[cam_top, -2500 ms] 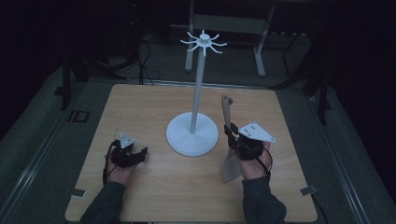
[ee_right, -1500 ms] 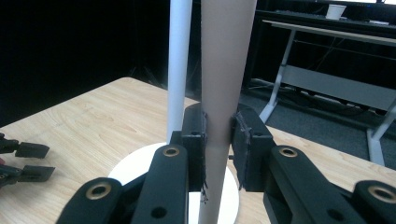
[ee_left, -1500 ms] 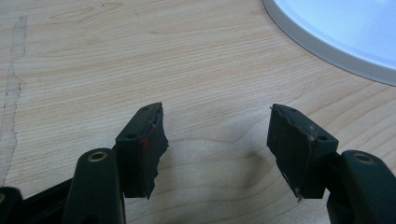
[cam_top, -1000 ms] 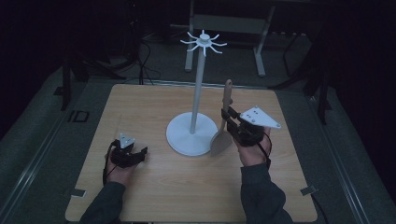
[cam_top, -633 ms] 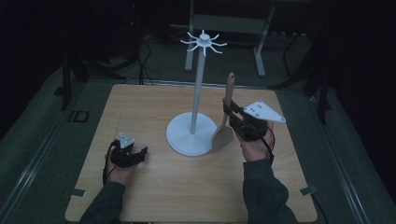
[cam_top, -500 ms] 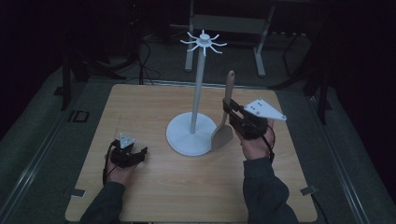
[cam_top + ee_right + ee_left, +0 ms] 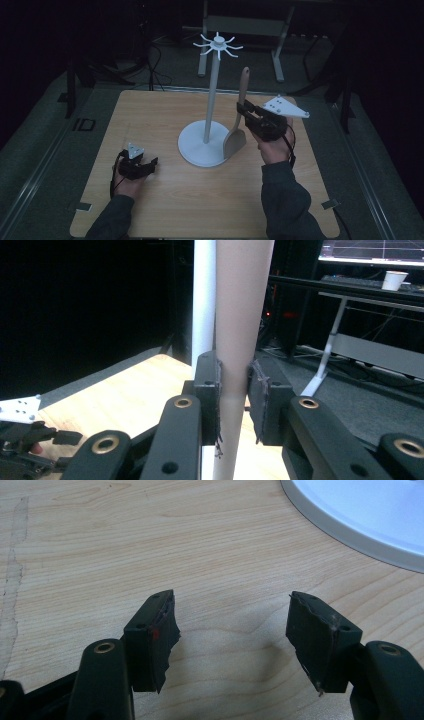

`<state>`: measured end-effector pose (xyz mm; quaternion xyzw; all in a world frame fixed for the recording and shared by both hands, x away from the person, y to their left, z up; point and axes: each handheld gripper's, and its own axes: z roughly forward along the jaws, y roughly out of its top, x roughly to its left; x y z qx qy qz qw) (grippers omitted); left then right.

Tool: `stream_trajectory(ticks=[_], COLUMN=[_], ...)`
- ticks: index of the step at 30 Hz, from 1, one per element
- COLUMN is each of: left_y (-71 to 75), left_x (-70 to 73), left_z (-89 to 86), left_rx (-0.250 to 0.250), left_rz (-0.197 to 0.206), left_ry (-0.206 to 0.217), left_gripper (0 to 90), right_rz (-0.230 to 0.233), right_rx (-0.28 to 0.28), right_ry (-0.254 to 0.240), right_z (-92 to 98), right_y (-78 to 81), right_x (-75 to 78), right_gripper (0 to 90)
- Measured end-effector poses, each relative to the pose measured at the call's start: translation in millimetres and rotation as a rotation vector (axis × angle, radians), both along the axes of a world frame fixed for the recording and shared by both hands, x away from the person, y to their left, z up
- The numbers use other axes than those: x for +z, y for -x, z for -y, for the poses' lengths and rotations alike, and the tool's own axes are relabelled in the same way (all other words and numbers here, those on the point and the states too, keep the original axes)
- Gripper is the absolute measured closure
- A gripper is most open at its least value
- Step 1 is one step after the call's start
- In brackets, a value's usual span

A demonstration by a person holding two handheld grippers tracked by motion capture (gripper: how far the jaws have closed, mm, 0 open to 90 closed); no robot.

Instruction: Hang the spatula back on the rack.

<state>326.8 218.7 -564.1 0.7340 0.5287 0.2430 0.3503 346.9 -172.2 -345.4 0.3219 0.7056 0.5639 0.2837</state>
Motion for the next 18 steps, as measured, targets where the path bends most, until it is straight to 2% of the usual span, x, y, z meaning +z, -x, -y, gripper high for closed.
stream_trajectory(ticks=[9,18], left_y=[-0.1,0.0], left_x=[-0.1,0.0], left_z=[-0.1,-0.2], left_rx=[0.001,0.002], left_rz=[0.0,0.0], left_ry=[0.003,0.004], left_gripper=[37.0,37.0], right_rz=[-0.031,-0.031], right_rx=[0.036,0.067], right_ry=[-0.013,-0.009], right_z=[-2.7,-7.5], right_y=[-9.7,-13.7], right_x=[11.2,20.5], right_gripper=[75.8,75.8])
